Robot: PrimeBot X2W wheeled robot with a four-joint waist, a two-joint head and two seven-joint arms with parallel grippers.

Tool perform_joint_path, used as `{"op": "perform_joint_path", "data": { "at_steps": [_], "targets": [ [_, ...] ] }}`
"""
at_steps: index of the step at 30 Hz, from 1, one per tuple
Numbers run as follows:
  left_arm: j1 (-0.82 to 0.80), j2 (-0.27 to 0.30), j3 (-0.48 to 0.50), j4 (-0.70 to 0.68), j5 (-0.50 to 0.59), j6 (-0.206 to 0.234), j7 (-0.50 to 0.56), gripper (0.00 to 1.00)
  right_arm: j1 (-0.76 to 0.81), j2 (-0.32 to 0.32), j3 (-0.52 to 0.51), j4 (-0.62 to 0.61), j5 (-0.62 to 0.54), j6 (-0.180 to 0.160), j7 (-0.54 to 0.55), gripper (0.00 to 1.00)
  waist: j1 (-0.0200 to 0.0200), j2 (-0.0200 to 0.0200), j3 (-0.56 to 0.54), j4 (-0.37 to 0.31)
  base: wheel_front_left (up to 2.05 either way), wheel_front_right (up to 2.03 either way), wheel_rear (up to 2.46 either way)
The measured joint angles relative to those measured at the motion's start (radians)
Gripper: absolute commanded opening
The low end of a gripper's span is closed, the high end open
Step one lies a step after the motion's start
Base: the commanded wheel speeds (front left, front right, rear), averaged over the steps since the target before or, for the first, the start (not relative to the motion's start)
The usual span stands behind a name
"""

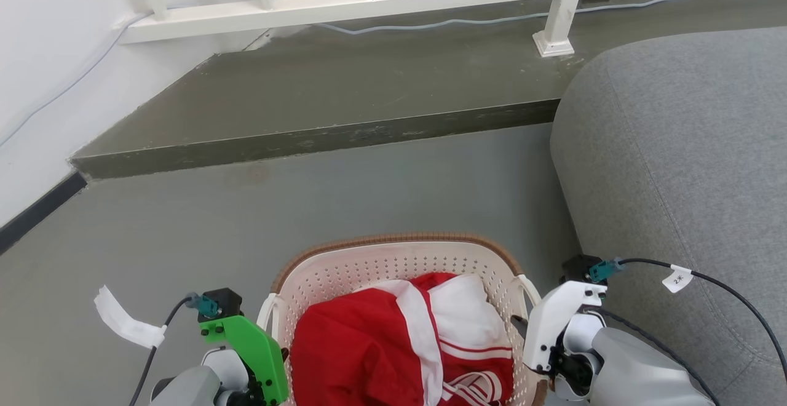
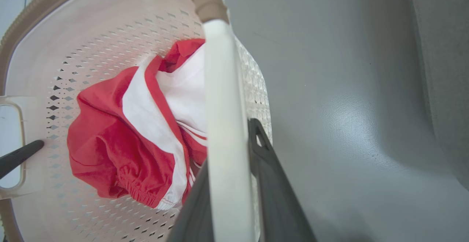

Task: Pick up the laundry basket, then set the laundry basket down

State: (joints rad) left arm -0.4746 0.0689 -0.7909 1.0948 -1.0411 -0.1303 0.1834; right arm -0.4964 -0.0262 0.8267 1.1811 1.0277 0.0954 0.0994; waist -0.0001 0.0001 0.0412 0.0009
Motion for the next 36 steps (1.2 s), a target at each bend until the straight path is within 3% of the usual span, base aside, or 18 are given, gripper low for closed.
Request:
{"op": "perform_joint_path", "data": {
  "at_steps": [36],
  "targets": [
    [-0.018, -0.002, 0.007, 0.018, 0.0, 0.009, -0.005, 0.0, -0.018, 0.0, 0.012, -0.005, 0.011, 0.001, 0.012, 0.0, 0.0, 0.0, 0.023, -0.015, 0.0, 0.0, 0.0]
  ]
}}
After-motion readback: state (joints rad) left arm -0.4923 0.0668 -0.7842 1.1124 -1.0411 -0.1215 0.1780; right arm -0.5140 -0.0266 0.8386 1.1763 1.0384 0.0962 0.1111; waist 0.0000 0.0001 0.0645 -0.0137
